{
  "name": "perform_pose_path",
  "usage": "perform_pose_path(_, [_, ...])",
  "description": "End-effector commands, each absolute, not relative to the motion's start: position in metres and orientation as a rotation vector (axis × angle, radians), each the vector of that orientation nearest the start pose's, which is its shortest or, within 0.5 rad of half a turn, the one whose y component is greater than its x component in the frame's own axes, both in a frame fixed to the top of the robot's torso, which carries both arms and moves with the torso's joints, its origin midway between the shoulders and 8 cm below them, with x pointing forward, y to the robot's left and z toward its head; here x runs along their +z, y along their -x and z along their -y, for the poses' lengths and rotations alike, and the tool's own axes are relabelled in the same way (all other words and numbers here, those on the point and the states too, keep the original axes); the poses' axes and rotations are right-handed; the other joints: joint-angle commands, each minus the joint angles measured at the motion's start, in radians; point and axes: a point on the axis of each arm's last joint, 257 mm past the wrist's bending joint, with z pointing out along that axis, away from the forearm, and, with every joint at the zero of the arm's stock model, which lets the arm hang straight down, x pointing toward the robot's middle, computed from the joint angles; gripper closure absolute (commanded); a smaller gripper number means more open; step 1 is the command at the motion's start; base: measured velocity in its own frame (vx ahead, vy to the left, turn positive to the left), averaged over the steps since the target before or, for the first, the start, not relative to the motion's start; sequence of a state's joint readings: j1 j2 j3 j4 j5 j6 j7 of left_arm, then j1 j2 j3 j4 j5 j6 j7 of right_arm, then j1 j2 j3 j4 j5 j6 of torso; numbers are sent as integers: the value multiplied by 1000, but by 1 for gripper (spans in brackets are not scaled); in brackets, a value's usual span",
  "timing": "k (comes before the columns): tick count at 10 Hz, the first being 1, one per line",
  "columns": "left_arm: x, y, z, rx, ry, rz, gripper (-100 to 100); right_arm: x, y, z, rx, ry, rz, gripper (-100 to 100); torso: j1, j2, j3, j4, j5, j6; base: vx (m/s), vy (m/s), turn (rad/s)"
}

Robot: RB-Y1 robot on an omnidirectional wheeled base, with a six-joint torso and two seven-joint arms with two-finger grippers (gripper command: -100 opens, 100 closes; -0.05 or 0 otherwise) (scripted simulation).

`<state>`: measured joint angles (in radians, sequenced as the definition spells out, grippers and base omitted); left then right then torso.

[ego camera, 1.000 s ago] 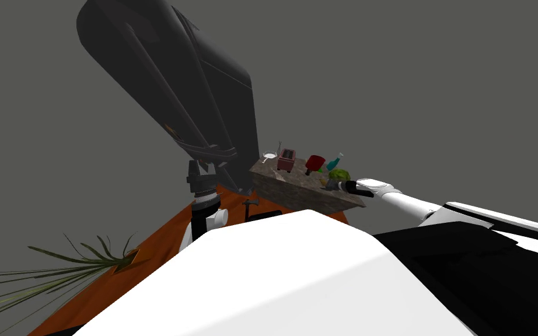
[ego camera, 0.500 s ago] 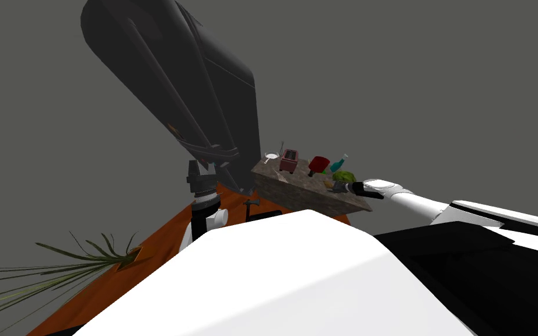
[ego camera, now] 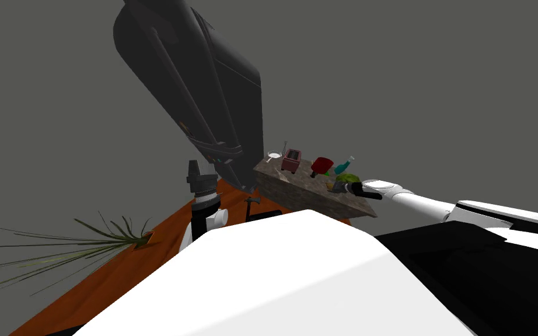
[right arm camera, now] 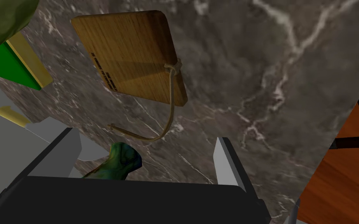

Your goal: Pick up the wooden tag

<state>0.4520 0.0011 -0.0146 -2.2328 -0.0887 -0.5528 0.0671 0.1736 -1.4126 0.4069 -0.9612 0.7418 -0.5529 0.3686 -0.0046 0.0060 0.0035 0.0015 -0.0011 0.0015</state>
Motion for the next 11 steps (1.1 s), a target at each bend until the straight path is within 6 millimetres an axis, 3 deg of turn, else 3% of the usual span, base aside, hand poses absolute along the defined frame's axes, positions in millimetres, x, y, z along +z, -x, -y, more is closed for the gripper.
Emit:
perform_pose_path(1, [28,-350,-257,-1355,587,-618,0,-318,-296,682,-443,942,-2402,-100,0,0,0,0,0,0,-82,-72,225])
perform_pose_path(8, [28,-350,-257,-1355,587,-618,0,-323,-286,683,-489,830,-2448,-100,1,0,0,0,0,-1,-70,-48,148])
perform_pose_path(11, [28,-350,-257,-1354,588,-618,0,-330,-272,678,-486,753,-2492,-100,0,1,1,0,0,0,-91,-46,175])
